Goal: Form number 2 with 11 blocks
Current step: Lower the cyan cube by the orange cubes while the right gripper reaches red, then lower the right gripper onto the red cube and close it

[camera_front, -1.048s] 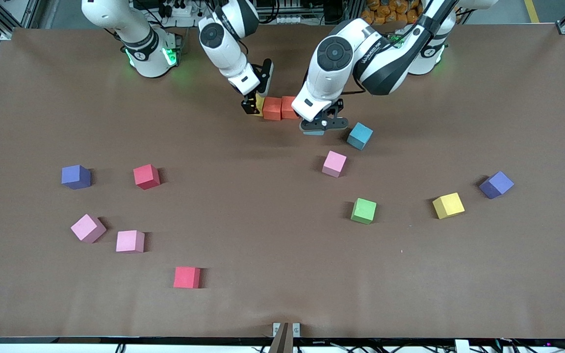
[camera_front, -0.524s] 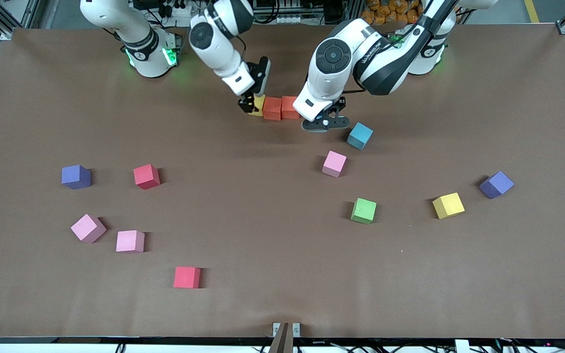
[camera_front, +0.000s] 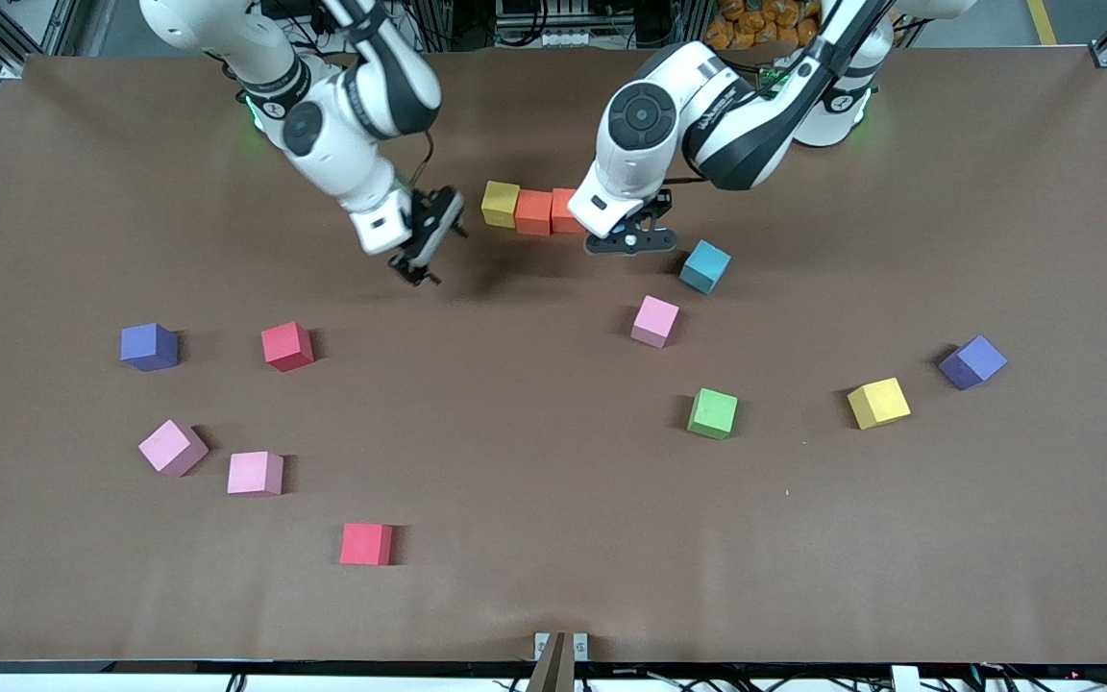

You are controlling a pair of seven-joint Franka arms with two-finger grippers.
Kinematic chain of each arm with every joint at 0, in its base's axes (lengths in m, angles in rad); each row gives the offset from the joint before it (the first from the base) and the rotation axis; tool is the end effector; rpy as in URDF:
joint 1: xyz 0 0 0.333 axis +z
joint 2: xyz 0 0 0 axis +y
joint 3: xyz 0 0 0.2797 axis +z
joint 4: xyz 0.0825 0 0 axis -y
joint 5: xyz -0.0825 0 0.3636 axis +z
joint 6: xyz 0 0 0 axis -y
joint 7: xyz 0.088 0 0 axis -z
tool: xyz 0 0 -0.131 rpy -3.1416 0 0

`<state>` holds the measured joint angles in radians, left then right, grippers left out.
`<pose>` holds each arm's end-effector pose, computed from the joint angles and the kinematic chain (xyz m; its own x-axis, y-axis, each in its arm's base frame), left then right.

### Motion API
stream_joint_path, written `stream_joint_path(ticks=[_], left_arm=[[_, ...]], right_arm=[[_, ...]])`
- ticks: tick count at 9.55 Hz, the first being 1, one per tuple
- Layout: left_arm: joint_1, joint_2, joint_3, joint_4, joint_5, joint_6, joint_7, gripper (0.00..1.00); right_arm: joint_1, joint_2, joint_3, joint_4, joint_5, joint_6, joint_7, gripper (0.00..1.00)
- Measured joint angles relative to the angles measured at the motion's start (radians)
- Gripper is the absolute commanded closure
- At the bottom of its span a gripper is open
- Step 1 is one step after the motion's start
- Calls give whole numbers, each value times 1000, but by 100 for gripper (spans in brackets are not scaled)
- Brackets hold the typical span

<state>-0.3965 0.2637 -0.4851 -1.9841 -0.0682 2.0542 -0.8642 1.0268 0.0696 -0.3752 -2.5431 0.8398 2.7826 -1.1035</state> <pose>0.3481 -0.4265 0.2897 0.9700 0.0246 -0.2417 0.0220 -0.9997 -0.0133 0.3802 0.2526 0.2166 0.5348 0.7745 0.3378 0.8418 -0.5232 -0.1332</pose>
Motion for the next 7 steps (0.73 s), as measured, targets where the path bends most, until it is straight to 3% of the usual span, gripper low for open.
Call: stream_joint_path(ticks=[4,7], left_arm=[[-115,122,69,108,86,10,0,100],[-155,194,77,157,114,20,0,100]], right_arm=[[-334,4,-5,13,-1,-9,-157,0],[-480,14,-6,38,-2,-12,-207,0]])
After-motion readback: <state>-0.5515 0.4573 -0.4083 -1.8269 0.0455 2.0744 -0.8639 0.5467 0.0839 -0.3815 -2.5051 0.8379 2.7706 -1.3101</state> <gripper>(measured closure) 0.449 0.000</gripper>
